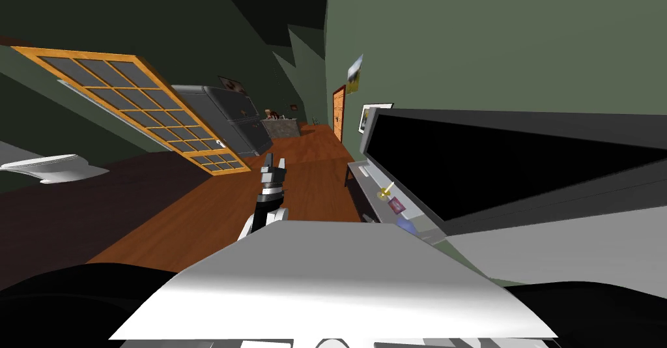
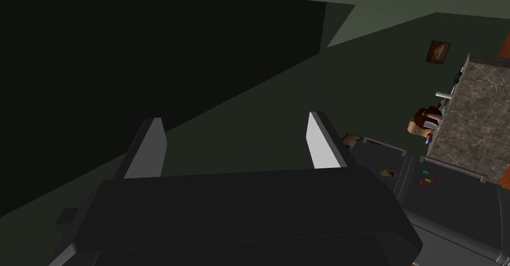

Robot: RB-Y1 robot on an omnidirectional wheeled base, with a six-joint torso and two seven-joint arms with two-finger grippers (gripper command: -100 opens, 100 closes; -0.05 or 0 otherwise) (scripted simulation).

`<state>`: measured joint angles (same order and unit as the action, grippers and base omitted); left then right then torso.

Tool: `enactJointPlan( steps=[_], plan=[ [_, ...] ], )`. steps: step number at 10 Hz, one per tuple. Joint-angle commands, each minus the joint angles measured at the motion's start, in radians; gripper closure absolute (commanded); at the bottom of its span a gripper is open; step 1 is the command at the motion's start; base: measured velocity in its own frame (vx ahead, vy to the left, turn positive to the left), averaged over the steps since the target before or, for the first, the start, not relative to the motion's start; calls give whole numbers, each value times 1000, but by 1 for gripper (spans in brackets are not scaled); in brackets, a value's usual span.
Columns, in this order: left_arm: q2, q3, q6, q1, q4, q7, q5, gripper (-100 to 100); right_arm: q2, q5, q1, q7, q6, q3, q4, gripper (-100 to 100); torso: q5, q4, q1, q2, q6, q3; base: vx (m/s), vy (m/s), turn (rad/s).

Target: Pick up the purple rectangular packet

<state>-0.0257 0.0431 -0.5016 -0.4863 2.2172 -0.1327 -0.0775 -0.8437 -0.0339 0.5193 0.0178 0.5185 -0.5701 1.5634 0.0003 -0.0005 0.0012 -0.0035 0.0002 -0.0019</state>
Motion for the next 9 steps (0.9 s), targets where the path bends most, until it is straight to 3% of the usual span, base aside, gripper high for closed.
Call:
enactJointPlan(
  steps=[1,2,3,4,5,6,9],
  plan=[
    [0,0,0,0,0,0,0,0,-34,-2,-3,-2,-7,-15,-10,-100,0,0,0,0,0,0,41,27,67],
    [0,0,0,0,0,0,0,0,-71,-11,-10,1,-10,-50,-48,-100,0,0,0,0,0,0,49,33,108],
    [0,0,0,0,0,0,0,0,-82,-11,-10,1,-10,-50,-48,-100,0,0,0,0,0,0,44,25,82],
    [0,0,0,0,0,0,0,0,-116,-20,-17,4,-13,-84,-85,-100,0,0,0,0,0,0,50,31,124],
    [0,0,0,0,0,0,0,0,-129,-20,-17,4,-13,-84,-85,-100,0,0,0,0,0,0,43,25,68],
    [0,0,0,0,0,0,0,0,-166,-29,-24,6,-17,-118,-121,-100,0,0,0,0,0,0,56,26,128],
    [0,0,0,0,0,0,0,0,-219,-39,-31,8,-21,-150,-156,-100,0,0,-1,-1,0,0,53,11,77]
  ],
)
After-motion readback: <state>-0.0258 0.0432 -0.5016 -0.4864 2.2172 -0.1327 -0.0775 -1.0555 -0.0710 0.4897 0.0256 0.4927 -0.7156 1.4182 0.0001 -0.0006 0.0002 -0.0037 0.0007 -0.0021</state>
